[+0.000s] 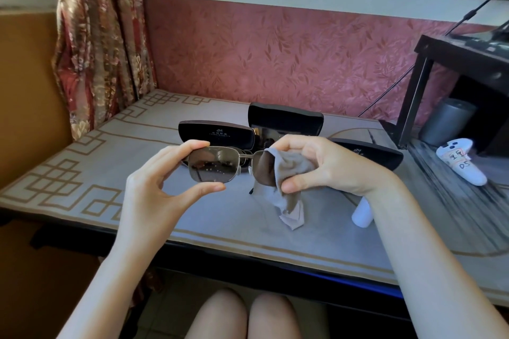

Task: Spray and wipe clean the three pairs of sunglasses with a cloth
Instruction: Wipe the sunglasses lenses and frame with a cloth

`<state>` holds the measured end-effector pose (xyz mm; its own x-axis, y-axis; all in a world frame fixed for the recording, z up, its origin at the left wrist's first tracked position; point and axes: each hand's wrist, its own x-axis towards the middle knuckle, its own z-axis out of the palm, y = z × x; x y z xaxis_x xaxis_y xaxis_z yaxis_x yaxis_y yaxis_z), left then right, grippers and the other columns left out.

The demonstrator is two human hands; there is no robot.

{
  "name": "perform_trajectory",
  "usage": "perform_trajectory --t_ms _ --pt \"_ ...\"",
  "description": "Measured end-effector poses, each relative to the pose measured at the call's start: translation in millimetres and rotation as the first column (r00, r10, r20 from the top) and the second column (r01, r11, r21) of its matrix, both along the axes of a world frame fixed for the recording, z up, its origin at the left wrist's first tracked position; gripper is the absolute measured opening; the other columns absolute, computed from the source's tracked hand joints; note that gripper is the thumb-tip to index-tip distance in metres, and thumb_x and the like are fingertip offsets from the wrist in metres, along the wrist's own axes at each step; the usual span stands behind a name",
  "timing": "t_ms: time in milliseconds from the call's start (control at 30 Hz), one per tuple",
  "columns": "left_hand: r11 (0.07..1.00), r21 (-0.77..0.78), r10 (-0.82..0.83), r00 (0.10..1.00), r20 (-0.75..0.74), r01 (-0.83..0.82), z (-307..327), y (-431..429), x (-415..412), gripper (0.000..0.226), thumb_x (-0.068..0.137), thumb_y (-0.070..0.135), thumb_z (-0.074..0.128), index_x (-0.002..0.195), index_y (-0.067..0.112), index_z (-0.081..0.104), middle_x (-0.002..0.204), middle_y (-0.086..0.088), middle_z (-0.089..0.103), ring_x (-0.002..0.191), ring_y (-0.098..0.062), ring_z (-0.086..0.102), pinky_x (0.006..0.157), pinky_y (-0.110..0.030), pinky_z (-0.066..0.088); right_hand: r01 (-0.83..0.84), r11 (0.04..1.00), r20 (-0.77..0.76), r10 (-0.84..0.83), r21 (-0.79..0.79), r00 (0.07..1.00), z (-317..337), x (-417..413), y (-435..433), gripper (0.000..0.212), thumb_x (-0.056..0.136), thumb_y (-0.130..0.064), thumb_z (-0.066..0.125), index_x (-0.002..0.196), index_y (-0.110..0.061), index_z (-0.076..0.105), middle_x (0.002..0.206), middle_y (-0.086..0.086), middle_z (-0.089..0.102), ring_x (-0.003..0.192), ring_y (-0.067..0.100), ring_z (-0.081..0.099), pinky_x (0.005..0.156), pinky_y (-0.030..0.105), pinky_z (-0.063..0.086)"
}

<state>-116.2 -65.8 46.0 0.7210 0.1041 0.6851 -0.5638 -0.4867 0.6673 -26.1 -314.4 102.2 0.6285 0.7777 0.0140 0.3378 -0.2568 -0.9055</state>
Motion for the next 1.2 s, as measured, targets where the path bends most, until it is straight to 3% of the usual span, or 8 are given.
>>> perform_trajectory --t_ms 200,400,600,733,833,933,1033,1200 --pt "0.999 0.049 -0.017 1.0 0.008 0.017 -0.2 -4.5 0.3 0.055 0.067 0.045 0.076 0.118 0.031 0.062 0.111 0.012 0.066 0.111 -0.014 0.062 0.099 -0.026 0.047 0.099 0.991 0.174 -0.083 -0.086 0.981 3.4 -8.5 18.1 0.021 0.075 -0.015 0.082 0.088 -0.009 0.067 0.083 0.0 0.07 0.074 0.011 0.063 0.07 0.022 0.048" --pt "0.998 0.049 -0.028 0.999 0.035 0.027 0.7 -5.5 2.8 0.056 0.068 0.039 0.081 0.119 0.03 0.06 0.111 0.01 0.066 0.11 -0.014 0.062 0.1 -0.028 0.047 0.194 0.981 0.325 -0.178 -0.015 0.929 6.2 -11.0 33.2 0.067 0.073 -0.062 0.067 0.099 0.0 0.067 0.1 0.027 0.062 0.093 0.042 0.059 0.084 0.051 0.048" --pt "0.995 0.059 -0.085 0.996 0.037 0.083 -1.6 -11.4 4.5 0.051 0.068 0.042 0.077 0.116 0.034 0.063 0.108 0.019 0.064 0.107 -0.012 0.062 0.095 -0.02 0.046 0.126 0.989 0.339 -0.094 -0.073 0.936 21.1 -21.9 44.0 0.034 0.089 -0.04 0.065 0.1 -0.008 0.067 0.084 0.007 0.067 0.069 0.016 0.055 0.069 0.027 0.04" --pt "0.994 0.075 -0.078 0.995 0.062 0.074 -1.3 -11.1 6.9 0.054 0.07 0.042 0.075 0.121 0.033 0.059 0.108 0.019 0.062 0.105 -0.008 0.06 0.093 -0.018 0.046 0.108 0.966 0.362 -0.017 -0.234 0.932 27.6 -29.5 52.3 0.031 0.086 -0.042 0.068 0.076 -0.014 0.056 0.062 -0.014 0.046 0.055 0.001 0.04 0.055 0.015 0.032" --pt "0.996 0.067 -0.069 0.996 0.064 0.065 -1.9 -8.3 6.4 0.05 0.071 0.042 0.074 0.118 0.03 0.061 0.108 0.015 0.062 0.104 -0.008 0.06 0.092 -0.019 0.046 0.169 0.946 0.404 -0.044 -0.278 0.914 27.6 -30.0 53.2 0.026 0.081 -0.051 0.069 0.093 -0.029 0.063 0.085 -0.02 0.061 0.078 -0.002 0.057 0.075 0.019 0.047" --pt "0.997 0.057 -0.052 0.997 0.057 0.048 -1.4 -6.2 5.1 0.05 0.072 0.043 0.072 0.118 0.028 0.06 0.109 0.012 0.062 0.104 -0.008 0.061 0.093 -0.02 0.046 0.222 0.946 0.446 -0.097 -0.237 0.89 24.7 -33.0 43.4 0.06 0.07 -0.058 0.072 0.123 -0.038 0.055 0.119 -0.027 0.054 0.112 -0.003 0.052 0.098 0.028 0.044" --pt "0.998 0.044 -0.036 0.998 0.052 0.034 -2.0 -3.9 5.3 0.053 0.07 0.041 0.074 0.119 0.027 0.06 0.109 0.012 0.062 0.106 -0.009 0.06 0.095 -0.021 0.046 0.263 0.948 0.469 -0.152 -0.18 0.87 13.8 -37.6 25.4 0.075 0.067 -0.049 0.08 0.133 -0.042 0.046 0.126 -0.03 0.048 0.12 -0.009 0.045 0.1 0.017 0.038" --pt "0.999 0.036 -0.015 0.999 0.041 0.014 -3.4 -5.1 5.7 0.053 0.069 0.041 0.075 0.118 0.026 0.06 0.109 0.008 0.063 0.105 -0.012 0.061 0.095 -0.023 0.047 0.32 0.946 0.49 -0.254 -0.054 0.834 -11.4 -37.7 8.1 0.059 0.079 -0.03 0.079 0.128 -0.041 0.049 0.13 -0.028 0.051 0.125 -0.008 0.044 0.103 0.017 0.034"
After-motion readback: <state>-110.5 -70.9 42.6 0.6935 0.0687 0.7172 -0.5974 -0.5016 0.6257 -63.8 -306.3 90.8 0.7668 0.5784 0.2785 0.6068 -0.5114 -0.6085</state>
